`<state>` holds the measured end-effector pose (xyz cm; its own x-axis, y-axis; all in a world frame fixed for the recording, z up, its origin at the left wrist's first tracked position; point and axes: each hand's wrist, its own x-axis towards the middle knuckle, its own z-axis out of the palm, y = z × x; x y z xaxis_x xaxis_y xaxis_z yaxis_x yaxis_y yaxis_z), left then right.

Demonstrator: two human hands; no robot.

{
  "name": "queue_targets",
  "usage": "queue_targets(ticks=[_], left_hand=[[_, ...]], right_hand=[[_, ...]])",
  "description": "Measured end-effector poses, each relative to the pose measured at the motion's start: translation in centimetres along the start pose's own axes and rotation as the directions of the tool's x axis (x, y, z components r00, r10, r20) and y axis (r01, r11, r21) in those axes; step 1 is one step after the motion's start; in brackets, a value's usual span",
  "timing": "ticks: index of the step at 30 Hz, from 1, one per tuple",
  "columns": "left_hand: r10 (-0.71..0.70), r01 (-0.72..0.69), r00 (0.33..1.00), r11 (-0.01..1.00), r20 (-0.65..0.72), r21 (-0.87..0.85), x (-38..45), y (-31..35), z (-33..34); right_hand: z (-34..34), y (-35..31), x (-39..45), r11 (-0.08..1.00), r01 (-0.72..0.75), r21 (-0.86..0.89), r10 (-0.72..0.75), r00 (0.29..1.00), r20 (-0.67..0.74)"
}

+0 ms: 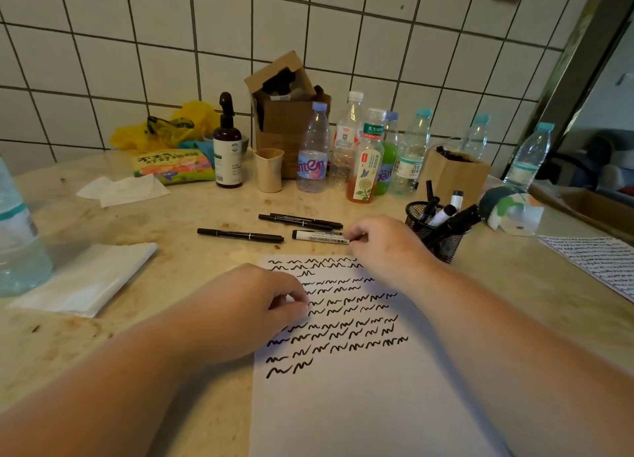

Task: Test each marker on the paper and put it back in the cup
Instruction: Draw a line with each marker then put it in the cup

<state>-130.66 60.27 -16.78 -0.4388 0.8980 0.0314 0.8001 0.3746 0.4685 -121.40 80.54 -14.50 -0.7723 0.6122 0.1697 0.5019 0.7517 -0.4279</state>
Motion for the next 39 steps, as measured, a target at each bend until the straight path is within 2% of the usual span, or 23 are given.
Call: queue_targets(ticks=[3, 5, 9, 12, 15, 17, 21, 25, 32, 36, 39], left_hand=[[0.02, -0.02, 1.0, 0.999, 0.006, 0.027, 0.1, 0.4, 0.0], [0.026, -0.026, 1.0, 0.999, 0.003, 0.018, 0.1, 0.2, 0.1], [0.036, -0.036, 0.999, 0.999, 0.001, 0.025, 0.2, -0.1, 0.1], [0.054, -0.054, 0.999, 0.998, 0.001, 0.031, 0.2, -0.2, 0.1], [0.058, -0.058, 0.998, 0.997, -0.001, 0.044, 0.2, -0.2, 0.1], [0.055, -0.055, 0.998, 0.997, 0.004, 0.05, 0.3, -0.1, 0.1], [0.045, -0.045, 0.999, 0.998, 0.003, 0.034, 0.3, -0.1, 0.1], [0.027, -0.027, 1.0, 1.0, 0.003, 0.013, 0.2, -0.1, 0.2], [0.016, -0.016, 1.0, 1.0, 0.008, 0.01, 0.1, 0.0, 0.0], [0.02, -0.02, 1.0, 1.0, -0.002, -0.007, -0.1, 0.0, 0.0], [0.028, -0.028, 1.0, 0.999, -0.006, -0.031, -0.2, 0.1, -0.1]], right_hand=[[1.4, 0.5, 2.4, 0.982, 0.024, -0.189, -0.014, 0.998, 0.055], [2.2, 0.4, 3.5, 0.968, 0.015, -0.249, 0.012, 0.994, 0.106], [3.2, 0.1, 4.4, 0.952, -0.003, -0.305, 0.049, 0.989, 0.141], [3.3, -0.1, 4.4, 0.951, -0.016, -0.308, 0.05, 0.994, 0.101], [3.0, -0.1, 4.1, 0.971, -0.073, -0.227, 0.09, 0.994, 0.066], [2.9, 0.1, 3.9, 0.98, -0.085, -0.18, 0.103, 0.99, 0.094], [2.4, 0.3, 3.2, 0.992, -0.088, -0.088, 0.1, 0.985, 0.143], [2.1, 0.2, 2.4, 0.996, -0.056, -0.07, 0.066, 0.988, 0.143], [1.1, -0.2, 0.6, 1.0, 0.013, -0.006, -0.012, 0.999, 0.032], [-1.1, -1.3, -2.5, 0.966, 0.045, 0.253, -0.032, 0.998, -0.053], [-2.3, -1.0, -5.7, 0.83, 0.018, 0.557, -0.007, 1.0, -0.021]])
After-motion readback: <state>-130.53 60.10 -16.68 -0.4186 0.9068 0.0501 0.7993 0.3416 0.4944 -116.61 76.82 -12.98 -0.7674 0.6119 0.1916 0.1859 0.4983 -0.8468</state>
